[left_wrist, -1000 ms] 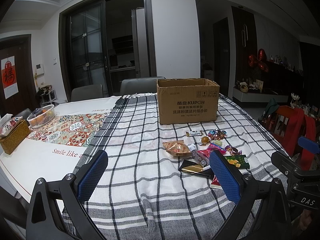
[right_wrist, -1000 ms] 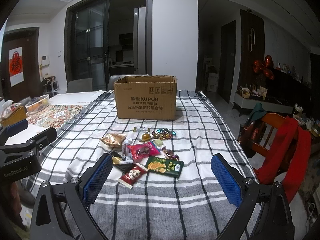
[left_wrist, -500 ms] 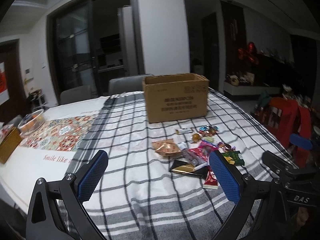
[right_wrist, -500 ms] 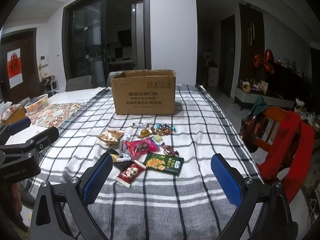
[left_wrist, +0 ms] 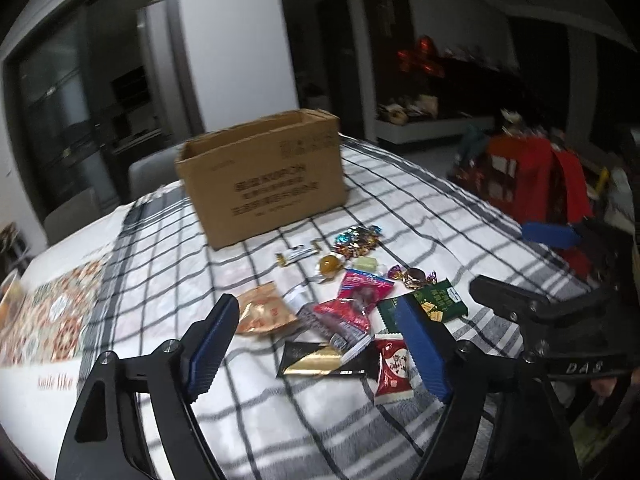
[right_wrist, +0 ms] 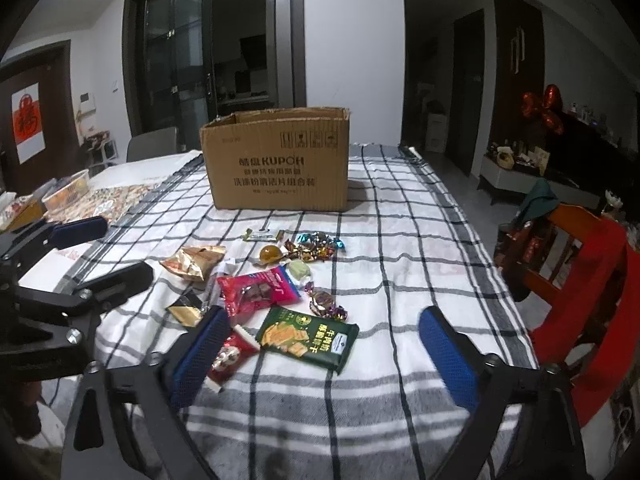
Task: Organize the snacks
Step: 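Grasp the pink-red candy bag with the left tool while the right tool grasps a purple wrapped candy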
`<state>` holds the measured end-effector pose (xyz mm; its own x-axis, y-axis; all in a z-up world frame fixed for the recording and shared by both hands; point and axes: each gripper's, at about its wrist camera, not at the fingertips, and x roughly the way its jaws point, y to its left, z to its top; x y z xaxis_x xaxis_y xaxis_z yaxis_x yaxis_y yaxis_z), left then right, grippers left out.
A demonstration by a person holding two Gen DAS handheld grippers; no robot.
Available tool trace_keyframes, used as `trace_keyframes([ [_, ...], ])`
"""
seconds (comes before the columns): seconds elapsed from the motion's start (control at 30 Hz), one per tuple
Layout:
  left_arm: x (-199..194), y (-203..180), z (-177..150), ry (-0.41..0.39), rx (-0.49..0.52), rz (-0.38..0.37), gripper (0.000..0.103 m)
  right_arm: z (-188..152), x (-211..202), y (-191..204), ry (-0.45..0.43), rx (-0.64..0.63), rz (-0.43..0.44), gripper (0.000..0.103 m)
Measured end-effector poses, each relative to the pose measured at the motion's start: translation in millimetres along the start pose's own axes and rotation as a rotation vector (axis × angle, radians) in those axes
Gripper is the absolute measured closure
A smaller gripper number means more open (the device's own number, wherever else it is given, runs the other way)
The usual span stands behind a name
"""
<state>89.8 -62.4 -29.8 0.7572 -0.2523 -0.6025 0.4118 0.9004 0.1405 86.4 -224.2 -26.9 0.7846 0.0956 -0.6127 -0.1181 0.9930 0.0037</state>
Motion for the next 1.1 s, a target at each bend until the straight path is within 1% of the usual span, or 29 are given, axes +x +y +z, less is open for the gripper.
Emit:
trace_keyframes([
  [0.03,5.2,0.4,1.6,0.01,0.007,-0.014,0.025,1.3,4.6,-1.3,0.011,-0.002,0.005,0.013],
  [0.07,10.7,0.7,3.0,0.022,0.013,-0.035,0.026,3.8,10.5,-3.7,0.022,-0.003,0.018,0.016],
  [0.13,21.9,0.2,5.9,0.048,0.03,-0.072,0.027,8.4,19.6,-4.8,0.039,-0.012,0.034,0.02],
  [0.2,32.3,0.6,8.0,0.08,0.041,-0.103,0.03,12.4,29.9,-5.6,0.06,-0.021,0.054,0.02],
  [0.27,46.1,1.3,10.8,0.115,0.049,-0.133,0.031,15.6,41.8,-6.5,0.088,-0.031,0.074,0.026],
  [0.3,52.9,1.3,12.2,0.13,0.054,-0.139,0.034,16.6,49.7,-7.9,0.11,-0.033,0.088,0.028],
  [0.33,56.6,1.3,12.4,0.136,0.057,-0.145,0.035,17.5,55.7,-8.9,0.126,-0.03,0.099,0.031],
  [0.43,74.7,-0.1,13.6,0.165,0.072,-0.17,0.038,17.8,72.3,-13.6,0.174,-0.01,0.126,0.034],
  [0.5,86.9,-1.8,13.2,0.189,0.075,-0.195,0.043,17.0,83.3,-17.1,0.203,-0.003,0.131,0.038],
  [0.6,106.5,-2.5,11.3,0.239,0.06,-0.243,0.045,14.6,97.6,-22.3,0.246,0.009,0.138,0.042],
  [0.7,117.9,-3.8,10.9,0.266,0.06,-0.265,0.048,13.2,107.6,-24.8,0.278,0.016,0.154,0.045],
  [0.73,121.9,-4.1,10.8,0.273,0.058,-0.269,0.048,13.4,110.2,-25.2,0.285,0.014,0.159,0.048],
  [0.77,125.6,-4.7,10.7,0.279,0.056,-0.28,0.048,13.4,113.3,-24.6,0.291,0.008,0.164,0.049],
  [0.83,132.1,-4.8,10.2,0.296,0.049,-0.286,0.053,14.0,117.6,-24.1,0.297,0.004,0.176,0.052],
  [0.9,138.1,-4.0,9.0,0.31,0.036,-0.296,0.054,14.3,120.9,-22.8,0.306,0.002,0.189,0.055],
  [0.97,141.2,-3.3,8.5,0.316,0.029,-0.295,0.055,14.7,123.9,-21.8,0.312,-0.005,0.191,0.058],
  [1.1,145.3,-2.0,8.5,0.331,-0.003,-0.318,0.059,13.0,129.2,-20.7,0.333,-0.003,0.208,0.064],
])
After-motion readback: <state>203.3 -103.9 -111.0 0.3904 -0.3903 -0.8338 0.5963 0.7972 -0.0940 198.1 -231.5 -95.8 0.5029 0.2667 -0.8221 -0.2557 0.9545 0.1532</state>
